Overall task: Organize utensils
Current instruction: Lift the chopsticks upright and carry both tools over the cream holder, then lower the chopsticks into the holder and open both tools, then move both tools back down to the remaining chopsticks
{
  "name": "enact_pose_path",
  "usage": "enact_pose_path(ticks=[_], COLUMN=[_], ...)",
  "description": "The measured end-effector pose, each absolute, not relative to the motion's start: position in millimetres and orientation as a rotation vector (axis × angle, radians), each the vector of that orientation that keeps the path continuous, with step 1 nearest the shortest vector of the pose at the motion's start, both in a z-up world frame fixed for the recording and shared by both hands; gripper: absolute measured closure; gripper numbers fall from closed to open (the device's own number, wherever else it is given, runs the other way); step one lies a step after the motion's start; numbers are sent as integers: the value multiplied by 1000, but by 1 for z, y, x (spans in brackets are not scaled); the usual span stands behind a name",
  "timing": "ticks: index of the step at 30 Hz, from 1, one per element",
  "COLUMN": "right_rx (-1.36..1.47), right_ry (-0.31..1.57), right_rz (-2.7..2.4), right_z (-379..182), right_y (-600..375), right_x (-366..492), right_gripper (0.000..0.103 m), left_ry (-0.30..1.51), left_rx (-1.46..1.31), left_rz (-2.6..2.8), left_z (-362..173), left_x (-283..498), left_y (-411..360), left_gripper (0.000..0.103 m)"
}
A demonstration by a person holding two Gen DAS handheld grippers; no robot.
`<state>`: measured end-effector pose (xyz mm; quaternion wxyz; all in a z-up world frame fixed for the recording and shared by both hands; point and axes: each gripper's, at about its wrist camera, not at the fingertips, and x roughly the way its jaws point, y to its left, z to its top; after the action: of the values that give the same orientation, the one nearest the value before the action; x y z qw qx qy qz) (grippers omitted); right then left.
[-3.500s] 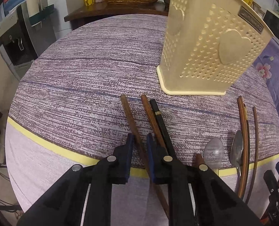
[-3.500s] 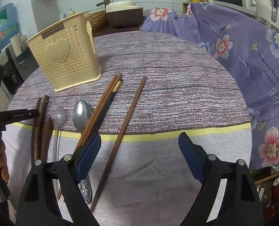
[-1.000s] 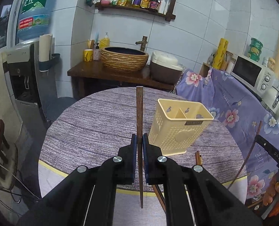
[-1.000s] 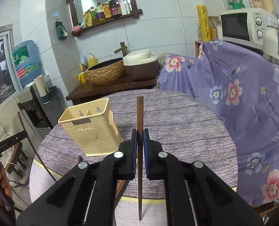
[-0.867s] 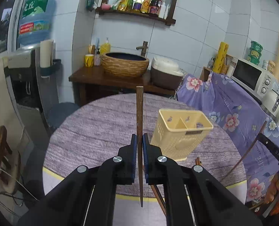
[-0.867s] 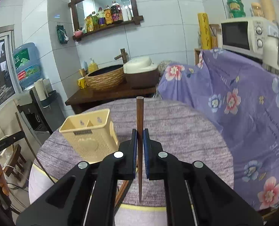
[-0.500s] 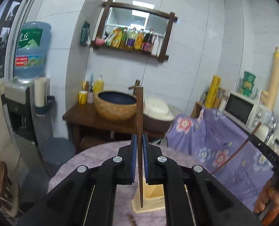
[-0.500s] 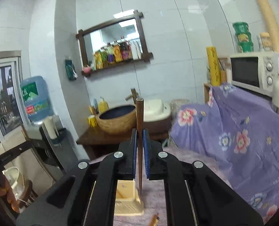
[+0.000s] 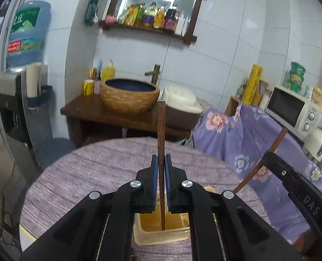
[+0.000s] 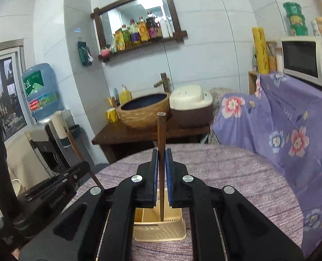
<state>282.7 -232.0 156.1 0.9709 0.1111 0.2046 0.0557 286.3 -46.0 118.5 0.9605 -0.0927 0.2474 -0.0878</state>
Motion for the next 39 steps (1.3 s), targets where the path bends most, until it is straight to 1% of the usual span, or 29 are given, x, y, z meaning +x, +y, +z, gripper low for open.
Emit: enact_pose_path(ticks=[7, 10, 15, 16, 18, 19, 20, 21, 22, 23, 26, 27, 30, 32, 33, 35, 36, 38, 39], right_rx=[259, 262, 252, 255, 253, 249, 247, 244, 243, 233, 200, 202, 180, 145, 134, 123, 123, 130, 137], right_ry=[494, 499, 489, 486, 484, 481, 479, 473, 463, 443, 450, 459, 489, 520, 538, 585, 603, 659, 678], right_rz=[124, 114, 113, 120, 120, 113, 110, 110, 107, 94, 65, 59, 35, 2, -6, -33, -44, -67, -72], right_z=[123, 115, 111, 111, 110, 110, 110, 110, 111, 111, 108, 106, 93, 79, 71, 51, 42, 18, 9], right_y=[-237, -239, -241, -241, -243, -244, -244, -244, -244, -244, -244, -245, -249, -250, -251, -254, -255, -260, -261], right_x=[300, 302, 301, 300, 298, 295, 293, 288, 284, 277, 260, 254, 232, 219, 214, 202, 197, 186, 182], right_gripper=[95, 95, 95, 95, 93, 86, 79, 60, 46, 46, 46, 46, 39, 39, 39, 39, 39, 39, 39], left_ry=[564, 592, 591, 592, 583, 571, 553, 530, 513, 513, 524, 523, 552, 594, 632, 690, 713, 782, 819], left_rx=[-172, -171, -163, -163, -161, -161, -163, -163, -153, -139, -108, -100, -76, -76, -67, -56, -57, -90, -111], left_rz=[-172, -173, -182, -187, -198, -197, -195, -193, -195, -201, -187, -175, -154, -152, -170, -173, -168, -178, -195], left_z=[88, 79, 79, 80, 82, 85, 87, 89, 91, 92, 90, 87, 73, 58, 45, 23, 15, -9, -20], left_x=[293, 297, 293, 292, 285, 280, 274, 266, 258, 252, 233, 223, 201, 191, 185, 177, 175, 170, 169], left_y=[-48, -50, -50, -50, -49, -47, -45, -42, -40, -39, -30, -25, -14, -9, -9, -10, -9, -8, -10], left_gripper=[95, 95, 95, 93, 71, 45, 30, 28, 25, 21, 14, 13, 13, 15, 17, 28, 31, 40, 42])
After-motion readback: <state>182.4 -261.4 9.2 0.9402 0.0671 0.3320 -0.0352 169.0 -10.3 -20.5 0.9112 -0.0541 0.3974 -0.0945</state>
